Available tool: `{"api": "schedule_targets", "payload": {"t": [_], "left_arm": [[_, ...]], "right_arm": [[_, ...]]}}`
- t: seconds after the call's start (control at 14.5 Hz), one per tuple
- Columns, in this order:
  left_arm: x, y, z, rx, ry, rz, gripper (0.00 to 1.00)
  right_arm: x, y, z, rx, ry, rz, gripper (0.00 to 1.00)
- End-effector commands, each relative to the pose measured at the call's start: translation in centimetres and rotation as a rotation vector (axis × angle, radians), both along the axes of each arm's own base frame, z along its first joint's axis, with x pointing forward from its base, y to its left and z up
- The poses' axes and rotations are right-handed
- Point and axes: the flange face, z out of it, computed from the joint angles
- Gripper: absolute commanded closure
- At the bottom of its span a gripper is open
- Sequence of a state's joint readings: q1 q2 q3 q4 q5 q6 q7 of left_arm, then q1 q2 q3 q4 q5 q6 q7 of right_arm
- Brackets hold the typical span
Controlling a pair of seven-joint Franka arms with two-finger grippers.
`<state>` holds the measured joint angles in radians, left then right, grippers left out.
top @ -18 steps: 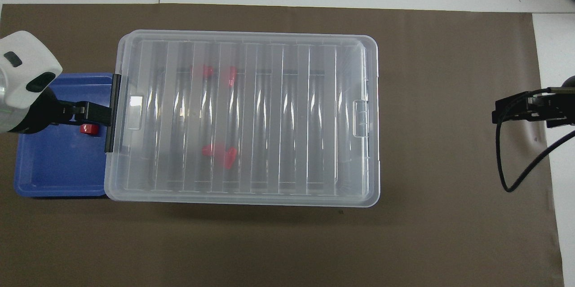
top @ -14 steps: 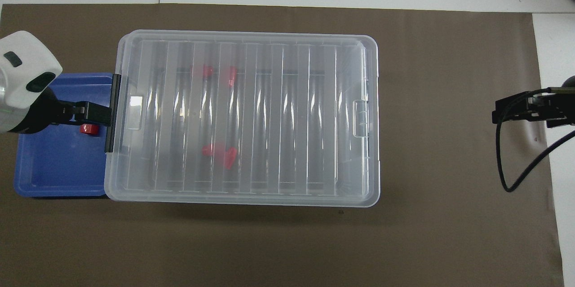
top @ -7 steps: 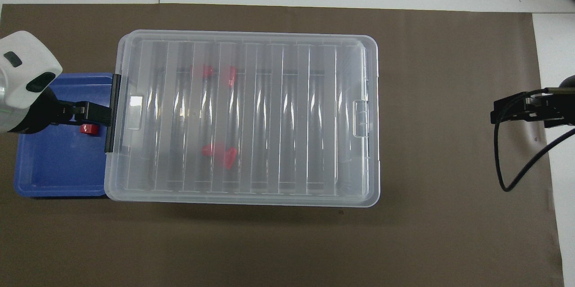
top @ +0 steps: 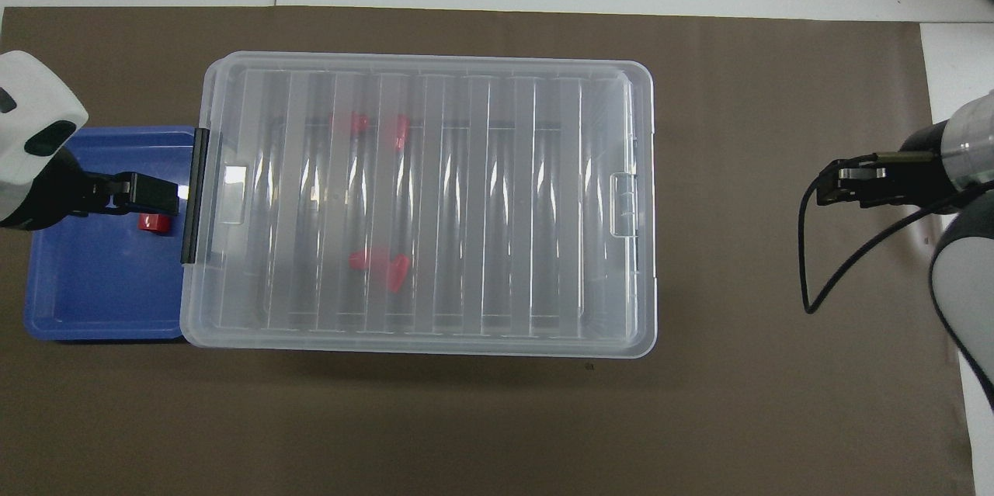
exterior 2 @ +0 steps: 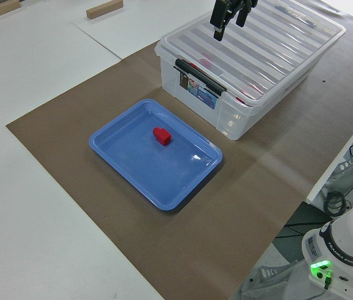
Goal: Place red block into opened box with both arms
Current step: 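Reach the right gripper to the clear lid's edge and grasp it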
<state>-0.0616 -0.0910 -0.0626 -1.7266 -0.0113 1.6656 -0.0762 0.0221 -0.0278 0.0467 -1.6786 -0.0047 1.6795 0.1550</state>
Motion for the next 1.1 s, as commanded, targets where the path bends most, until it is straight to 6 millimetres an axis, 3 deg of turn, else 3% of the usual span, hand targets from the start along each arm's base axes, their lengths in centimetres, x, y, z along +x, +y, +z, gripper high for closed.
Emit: {"api": "schedule_targets", "payload": {"t": [0.0,0.28,0.41,0.62,0.83,0.97,1.03], "left_arm": [[-0.4,3.1,-0.1,0.004,-0.009,0.054,0.00],[-0.2,6.9,-1.7,0.010,-0.046,-0.012,0.00],[-1.1,7.8,-3.8,0.017,-0.070,-0.030,0.00],[-1.2,9.5,-6.7,0.021,-0.094,0.003,0.00],[0.1,10.6,-10.0,0.020,-0.105,0.009,0.00],[0.3,10.8,-13.4,0.019,-0.105,0.010,0.00],[-0.1,11.1,-15.3,0.020,-0.119,0.025,0.00]], "right_arm": [[-0.4,2.2,-1.5,0.012,-0.056,-0.038,0.53],[0.3,5.2,-4.2,0.024,-0.092,-0.033,0.46],[0.8,6.1,-5.3,0.028,-0.084,-0.050,0.46],[1.2,9.3,-7.5,0.047,-0.076,-0.016,0.45],[1.5,11.5,-8.7,0.071,-0.080,-0.036,0.30],[1.7,12.9,-9.6,0.077,-0.089,-0.030,0.10],[2.0,13.1,-10.1,0.078,-0.091,-0.027,0.08]]}}
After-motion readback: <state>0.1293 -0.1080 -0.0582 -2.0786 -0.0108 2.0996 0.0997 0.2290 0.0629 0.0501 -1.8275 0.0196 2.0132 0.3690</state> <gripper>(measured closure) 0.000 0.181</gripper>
